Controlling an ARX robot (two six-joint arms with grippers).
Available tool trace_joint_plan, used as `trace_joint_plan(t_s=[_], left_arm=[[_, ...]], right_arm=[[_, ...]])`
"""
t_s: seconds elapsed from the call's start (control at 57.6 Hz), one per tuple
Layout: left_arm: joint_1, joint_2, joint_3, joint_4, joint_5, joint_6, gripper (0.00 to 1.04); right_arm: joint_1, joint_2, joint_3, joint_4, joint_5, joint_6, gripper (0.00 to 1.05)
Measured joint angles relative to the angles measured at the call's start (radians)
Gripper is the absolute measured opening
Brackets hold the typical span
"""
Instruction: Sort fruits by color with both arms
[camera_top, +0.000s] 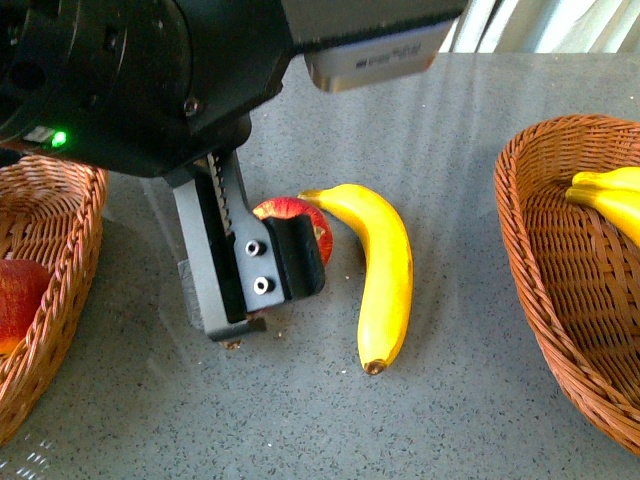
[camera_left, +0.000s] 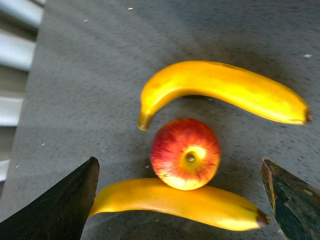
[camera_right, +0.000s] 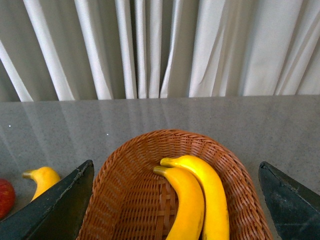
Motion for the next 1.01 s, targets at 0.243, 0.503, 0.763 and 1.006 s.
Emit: trace_joint_plan(t_s=[0.243, 0.503, 0.763, 1.006], left_arm=[[-0.043, 0.067, 0.026, 0.017, -0.011, -0.066, 0.96], [-0.048, 0.194, 0.068, 0.019, -0.052, -0.053, 0.96], [-0.030, 0.265, 0.104, 0.024, -0.077, -0.020, 0.96], [-0.018, 0.297, 0.116, 0.024, -0.093, 0.014, 0.96]], right_arm=[[0.000, 0.000, 0.000, 0.000, 0.000, 0.000, 0.96], [0.000, 0.000, 0.000, 0.000, 0.000, 0.000, 0.96], [0.000, 0.000, 0.000, 0.000, 0.000, 0.000, 0.96], [0.000, 0.000, 0.000, 0.000, 0.000, 0.000, 0.96]])
